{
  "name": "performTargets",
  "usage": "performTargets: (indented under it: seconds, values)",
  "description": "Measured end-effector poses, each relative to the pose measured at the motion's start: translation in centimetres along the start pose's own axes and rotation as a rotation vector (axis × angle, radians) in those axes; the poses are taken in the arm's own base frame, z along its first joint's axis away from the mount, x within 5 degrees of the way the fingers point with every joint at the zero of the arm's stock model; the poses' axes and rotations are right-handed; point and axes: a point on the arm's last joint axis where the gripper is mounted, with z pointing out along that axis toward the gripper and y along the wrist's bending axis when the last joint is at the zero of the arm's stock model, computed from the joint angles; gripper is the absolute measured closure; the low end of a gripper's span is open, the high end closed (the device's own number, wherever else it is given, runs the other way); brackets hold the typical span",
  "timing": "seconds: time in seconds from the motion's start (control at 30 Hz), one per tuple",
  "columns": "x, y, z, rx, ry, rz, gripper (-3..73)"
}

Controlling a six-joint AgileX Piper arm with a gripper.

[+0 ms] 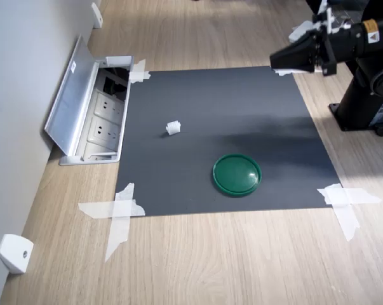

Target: Grasp a white terminal and put it on the green lid.

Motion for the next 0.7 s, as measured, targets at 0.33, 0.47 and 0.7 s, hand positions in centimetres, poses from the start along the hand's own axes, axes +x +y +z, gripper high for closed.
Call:
performTargets:
  seconds: [0.33,0.47,0.7]
  values:
    - [-6.7,1.1,2.0,0.060,0.253,-0.067,70.4]
    - [-9.8,1.6,3.4,0.091,0.358,-0.094,70.4]
    - [-13.6,2.0,6.7,0.123,0.585,-0.202,70.4]
